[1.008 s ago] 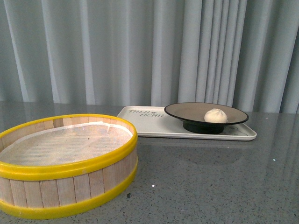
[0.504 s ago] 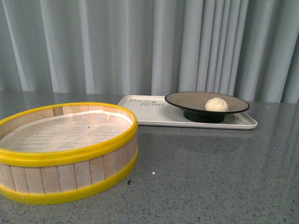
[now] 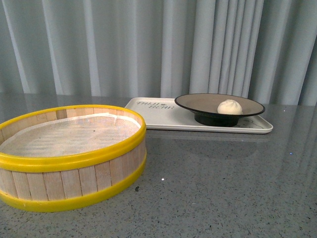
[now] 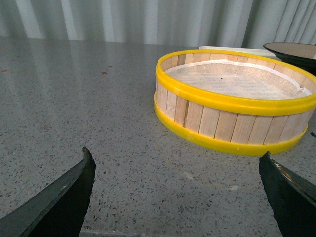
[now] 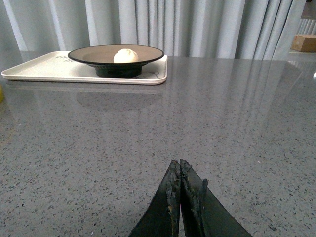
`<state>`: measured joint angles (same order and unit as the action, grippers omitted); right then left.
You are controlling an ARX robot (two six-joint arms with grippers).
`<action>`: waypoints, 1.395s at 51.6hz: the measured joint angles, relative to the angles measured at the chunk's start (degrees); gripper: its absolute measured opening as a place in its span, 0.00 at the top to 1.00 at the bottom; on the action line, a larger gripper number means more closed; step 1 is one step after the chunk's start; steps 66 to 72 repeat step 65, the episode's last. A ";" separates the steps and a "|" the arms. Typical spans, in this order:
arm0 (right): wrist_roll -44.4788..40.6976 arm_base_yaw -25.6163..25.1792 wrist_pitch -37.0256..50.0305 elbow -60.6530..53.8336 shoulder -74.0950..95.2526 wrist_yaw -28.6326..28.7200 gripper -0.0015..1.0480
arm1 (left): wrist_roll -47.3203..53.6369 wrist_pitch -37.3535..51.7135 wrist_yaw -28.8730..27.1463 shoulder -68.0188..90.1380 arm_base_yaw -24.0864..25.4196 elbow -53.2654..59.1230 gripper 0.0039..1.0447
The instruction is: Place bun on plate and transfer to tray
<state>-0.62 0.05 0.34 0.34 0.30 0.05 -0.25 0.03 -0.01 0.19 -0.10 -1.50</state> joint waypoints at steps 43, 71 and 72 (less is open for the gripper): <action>0.00 0.00 -0.26 0.00 -0.07 0.00 0.09 | 0.00 0.00 0.00 0.00 0.00 0.00 0.06; 0.02 0.00 -0.26 0.00 -0.07 0.00 0.08 | -0.02 0.00 -0.02 0.00 0.00 0.00 0.06; 0.02 0.00 -0.26 0.00 -0.07 0.00 0.08 | -0.02 0.00 -0.02 0.00 0.00 0.00 0.06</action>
